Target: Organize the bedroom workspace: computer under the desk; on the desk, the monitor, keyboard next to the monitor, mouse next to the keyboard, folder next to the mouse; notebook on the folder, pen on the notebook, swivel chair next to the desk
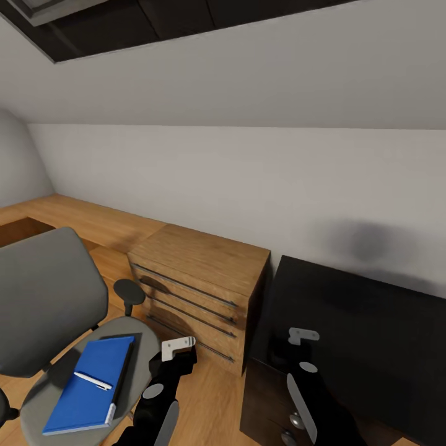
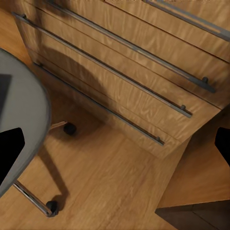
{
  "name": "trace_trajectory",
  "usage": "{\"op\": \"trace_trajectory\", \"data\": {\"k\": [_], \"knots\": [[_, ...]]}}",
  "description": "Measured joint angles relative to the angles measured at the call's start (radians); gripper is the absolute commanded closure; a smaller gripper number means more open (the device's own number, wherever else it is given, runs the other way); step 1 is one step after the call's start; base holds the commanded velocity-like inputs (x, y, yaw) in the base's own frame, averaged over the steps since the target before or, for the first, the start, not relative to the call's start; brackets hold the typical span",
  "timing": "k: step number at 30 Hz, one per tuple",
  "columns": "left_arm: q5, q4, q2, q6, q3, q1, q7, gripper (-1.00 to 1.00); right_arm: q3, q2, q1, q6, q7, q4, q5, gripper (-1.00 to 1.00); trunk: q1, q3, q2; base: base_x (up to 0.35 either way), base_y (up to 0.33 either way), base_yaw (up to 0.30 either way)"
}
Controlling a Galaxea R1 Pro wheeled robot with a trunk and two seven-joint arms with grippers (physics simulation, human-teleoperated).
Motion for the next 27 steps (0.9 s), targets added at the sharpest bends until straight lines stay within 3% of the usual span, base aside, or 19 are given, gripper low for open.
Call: {"op": "trace_trajectory", "data": {"k": [6,27], "knots": [[0.000,0.000,0.000,0.000,0.000,0.000,-0.001,-1.00,0.000,0.000,0.000,-0.002,0.000,-0.001,0.001,-1.00,0.000,0.000,0.000,0.000,0.000,0.000],[0.000,0.000,0.000,0.000,0.000,0.000,0.003,-1.00,-0.006,-0.002,0.003,-0.007,-0.004,-0.065,0.002,-1.00,-0.080,0.066,0.147,0.000,0.000,0.000]]}}
